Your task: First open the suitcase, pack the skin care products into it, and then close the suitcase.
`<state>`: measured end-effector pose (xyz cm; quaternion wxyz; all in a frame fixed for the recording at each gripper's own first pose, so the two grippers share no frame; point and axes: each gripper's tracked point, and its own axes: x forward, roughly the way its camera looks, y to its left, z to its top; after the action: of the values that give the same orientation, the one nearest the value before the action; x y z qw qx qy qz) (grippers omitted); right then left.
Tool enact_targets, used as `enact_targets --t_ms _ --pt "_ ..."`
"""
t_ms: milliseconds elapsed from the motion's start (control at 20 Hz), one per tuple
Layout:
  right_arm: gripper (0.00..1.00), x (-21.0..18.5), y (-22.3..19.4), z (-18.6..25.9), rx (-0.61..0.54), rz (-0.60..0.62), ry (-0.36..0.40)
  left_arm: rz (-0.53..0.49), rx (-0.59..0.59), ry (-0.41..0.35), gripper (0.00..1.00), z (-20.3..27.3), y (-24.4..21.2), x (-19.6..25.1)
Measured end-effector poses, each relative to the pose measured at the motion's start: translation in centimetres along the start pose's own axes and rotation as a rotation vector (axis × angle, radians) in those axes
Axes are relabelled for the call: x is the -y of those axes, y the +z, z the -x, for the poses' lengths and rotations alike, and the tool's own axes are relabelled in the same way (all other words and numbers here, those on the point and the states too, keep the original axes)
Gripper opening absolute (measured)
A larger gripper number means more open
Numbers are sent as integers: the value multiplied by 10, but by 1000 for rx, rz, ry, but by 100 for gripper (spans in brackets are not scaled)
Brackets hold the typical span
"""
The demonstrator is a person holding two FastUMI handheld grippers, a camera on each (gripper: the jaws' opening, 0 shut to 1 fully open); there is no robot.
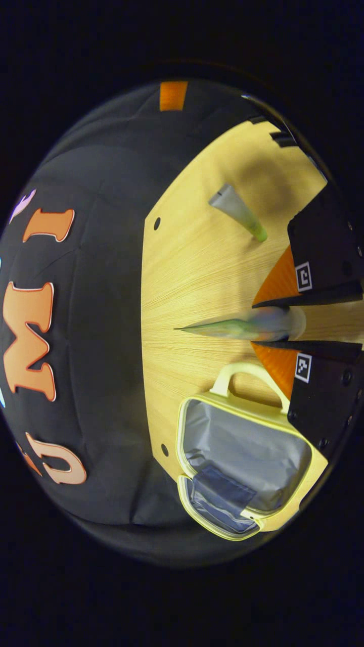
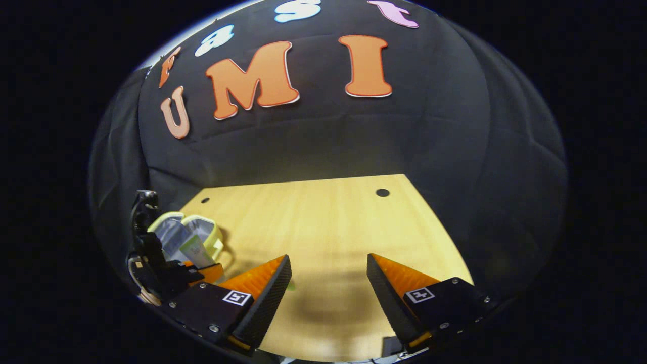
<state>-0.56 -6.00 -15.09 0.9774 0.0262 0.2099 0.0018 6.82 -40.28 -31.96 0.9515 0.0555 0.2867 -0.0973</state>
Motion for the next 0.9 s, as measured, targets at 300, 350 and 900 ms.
enact_targets --t_ms 300,350,900 --pt "96 -63 -26 -53 -48 130 146 31 -3 51 29 92 30 -59" --pt "95 -66 -34 -61 -64 167 153 28 -2 71 29 99 29 -70" --pt "58 -73 -137 -114 -315 289 207 148 -59 187 30 141 -24 -139"
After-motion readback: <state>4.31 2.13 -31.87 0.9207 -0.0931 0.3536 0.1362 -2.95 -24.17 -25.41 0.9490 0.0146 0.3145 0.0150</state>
